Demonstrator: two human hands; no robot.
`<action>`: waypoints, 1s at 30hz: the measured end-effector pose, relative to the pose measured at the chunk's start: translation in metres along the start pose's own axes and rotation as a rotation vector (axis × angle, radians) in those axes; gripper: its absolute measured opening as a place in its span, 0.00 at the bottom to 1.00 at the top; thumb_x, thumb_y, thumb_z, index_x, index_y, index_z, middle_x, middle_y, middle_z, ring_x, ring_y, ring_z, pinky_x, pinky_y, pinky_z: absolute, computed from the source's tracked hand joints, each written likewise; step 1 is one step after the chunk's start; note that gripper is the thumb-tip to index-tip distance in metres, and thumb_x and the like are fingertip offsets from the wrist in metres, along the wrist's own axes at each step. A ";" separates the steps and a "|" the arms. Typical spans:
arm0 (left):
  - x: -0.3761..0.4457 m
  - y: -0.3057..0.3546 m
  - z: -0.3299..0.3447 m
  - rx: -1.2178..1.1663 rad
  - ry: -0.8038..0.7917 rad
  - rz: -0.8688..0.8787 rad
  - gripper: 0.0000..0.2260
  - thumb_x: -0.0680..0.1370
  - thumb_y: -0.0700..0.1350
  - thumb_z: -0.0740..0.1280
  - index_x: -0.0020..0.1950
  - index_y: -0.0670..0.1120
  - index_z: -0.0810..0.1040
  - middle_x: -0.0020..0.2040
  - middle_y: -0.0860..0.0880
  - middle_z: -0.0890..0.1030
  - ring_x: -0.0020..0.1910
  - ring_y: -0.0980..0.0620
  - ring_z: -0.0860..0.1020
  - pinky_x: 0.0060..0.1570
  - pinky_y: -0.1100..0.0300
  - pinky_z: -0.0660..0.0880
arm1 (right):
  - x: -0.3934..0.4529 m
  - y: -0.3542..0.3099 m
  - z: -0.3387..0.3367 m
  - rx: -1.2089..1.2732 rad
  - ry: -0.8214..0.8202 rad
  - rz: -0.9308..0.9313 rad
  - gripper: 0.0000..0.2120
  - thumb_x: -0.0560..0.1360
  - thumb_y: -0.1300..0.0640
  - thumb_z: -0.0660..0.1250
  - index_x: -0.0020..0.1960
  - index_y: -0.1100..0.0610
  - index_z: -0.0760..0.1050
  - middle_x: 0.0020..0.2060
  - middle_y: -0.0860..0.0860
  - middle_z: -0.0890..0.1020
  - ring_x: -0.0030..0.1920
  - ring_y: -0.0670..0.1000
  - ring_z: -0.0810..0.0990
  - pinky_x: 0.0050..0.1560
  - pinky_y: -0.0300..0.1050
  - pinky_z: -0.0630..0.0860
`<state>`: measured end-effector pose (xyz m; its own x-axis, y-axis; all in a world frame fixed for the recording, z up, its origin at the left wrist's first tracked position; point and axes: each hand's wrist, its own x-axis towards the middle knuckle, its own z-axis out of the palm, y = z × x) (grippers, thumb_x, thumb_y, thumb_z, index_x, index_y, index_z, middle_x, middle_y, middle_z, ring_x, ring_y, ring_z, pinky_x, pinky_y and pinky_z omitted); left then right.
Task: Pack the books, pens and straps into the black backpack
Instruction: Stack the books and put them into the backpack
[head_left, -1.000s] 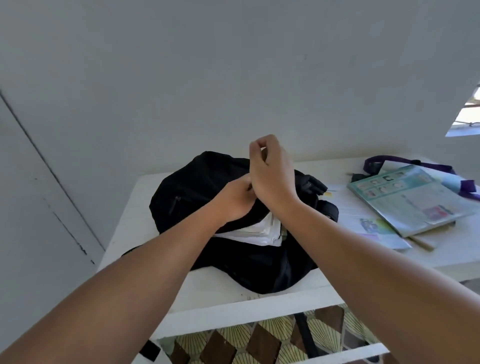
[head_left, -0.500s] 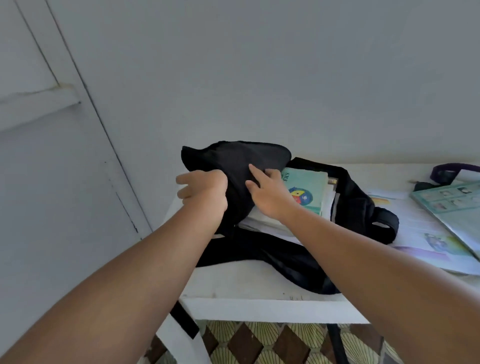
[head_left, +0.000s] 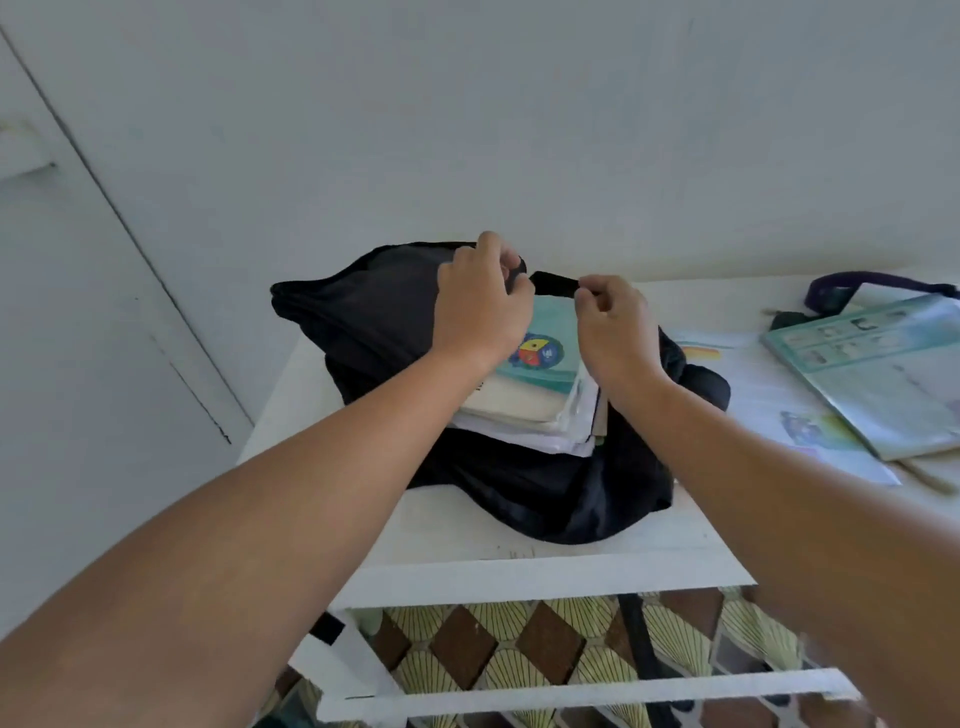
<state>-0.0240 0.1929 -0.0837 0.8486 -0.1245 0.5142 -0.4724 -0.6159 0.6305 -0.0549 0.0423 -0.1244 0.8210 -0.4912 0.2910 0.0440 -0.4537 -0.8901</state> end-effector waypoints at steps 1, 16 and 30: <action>0.000 0.009 0.014 -0.010 -0.050 0.011 0.04 0.78 0.46 0.65 0.52 0.48 0.75 0.50 0.49 0.79 0.53 0.45 0.75 0.53 0.51 0.74 | 0.006 0.007 -0.014 0.009 0.022 0.016 0.13 0.82 0.49 0.62 0.64 0.49 0.78 0.52 0.51 0.82 0.53 0.53 0.81 0.57 0.52 0.79; -0.017 0.183 0.254 0.160 -0.627 -0.037 0.08 0.82 0.46 0.65 0.60 0.46 0.72 0.55 0.45 0.79 0.51 0.43 0.78 0.49 0.50 0.77 | 0.085 0.157 -0.251 -0.223 -0.071 0.260 0.12 0.82 0.53 0.65 0.64 0.52 0.78 0.54 0.52 0.84 0.54 0.55 0.81 0.60 0.53 0.79; 0.000 0.204 0.314 0.591 -0.959 0.012 0.29 0.66 0.59 0.81 0.63 0.52 0.79 0.52 0.48 0.81 0.48 0.47 0.81 0.47 0.56 0.79 | 0.106 0.208 -0.286 -0.121 -0.263 0.441 0.13 0.82 0.54 0.70 0.65 0.51 0.75 0.52 0.47 0.81 0.52 0.49 0.82 0.51 0.47 0.80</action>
<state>-0.0455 -0.1774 -0.1378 0.7977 -0.5224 -0.3012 -0.5107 -0.8509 0.1234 -0.1217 -0.3165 -0.1788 0.8628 -0.4582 -0.2136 -0.3908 -0.3365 -0.8568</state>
